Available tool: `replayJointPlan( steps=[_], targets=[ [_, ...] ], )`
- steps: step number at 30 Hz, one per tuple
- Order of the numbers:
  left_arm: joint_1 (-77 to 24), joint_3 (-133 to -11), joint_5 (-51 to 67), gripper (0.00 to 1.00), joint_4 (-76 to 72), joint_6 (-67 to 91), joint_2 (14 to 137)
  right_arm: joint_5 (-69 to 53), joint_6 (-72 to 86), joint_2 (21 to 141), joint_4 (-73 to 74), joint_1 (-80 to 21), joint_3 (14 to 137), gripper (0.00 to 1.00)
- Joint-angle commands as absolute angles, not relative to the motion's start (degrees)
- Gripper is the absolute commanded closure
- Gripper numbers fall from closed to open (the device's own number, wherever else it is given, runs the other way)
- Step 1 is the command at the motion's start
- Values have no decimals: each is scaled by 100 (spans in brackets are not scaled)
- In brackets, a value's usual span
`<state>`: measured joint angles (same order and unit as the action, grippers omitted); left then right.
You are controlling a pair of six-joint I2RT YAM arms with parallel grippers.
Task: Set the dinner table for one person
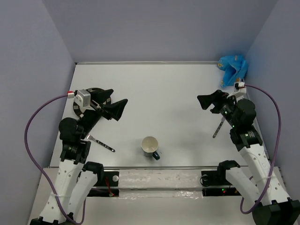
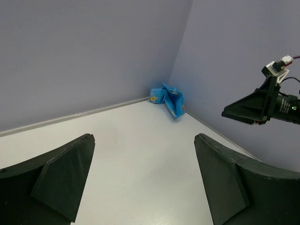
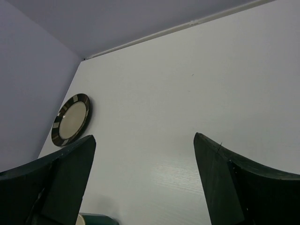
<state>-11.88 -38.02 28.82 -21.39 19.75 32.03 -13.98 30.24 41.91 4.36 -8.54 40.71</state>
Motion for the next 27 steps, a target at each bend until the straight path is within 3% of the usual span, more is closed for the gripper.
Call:
replayJointPlan(
  steps=[1, 5, 10, 14, 20, 24, 27],
  targets=[
    [-1160, -4078, 3164, 1, -2145, 1811, 3340, -1003, 2944, 4166, 360, -835, 4447, 9],
    [-1160, -4034, 3014, 1, -2250, 2003, 3340, -547, 3023, 4411, 395, -835, 4553, 12],
    [-1169, -4069, 3093, 1, -2259, 2320, 3480, -186, 3138, 4938, 211, -835, 4632, 25],
    [-1213, -4069, 3129, 1, -2241, 2443, 3559, 857, 3024, 5729, 62, -835, 4885, 25],
    [-1493, -4025, 2884, 1, -1829, 2312, 3621, 2896, 2786, 7828, -342, -835, 5817, 25],
    [-1792, -4061, 2094, 1, -1293, 1891, 3455, 3444, 2594, 9662, -500, -757, 7010, 28],
    [-1925, -4078, 1899, 1, -1204, 1819, 3358, 3480, 2338, 10352, -519, -493, 7731, 29]
  ],
)
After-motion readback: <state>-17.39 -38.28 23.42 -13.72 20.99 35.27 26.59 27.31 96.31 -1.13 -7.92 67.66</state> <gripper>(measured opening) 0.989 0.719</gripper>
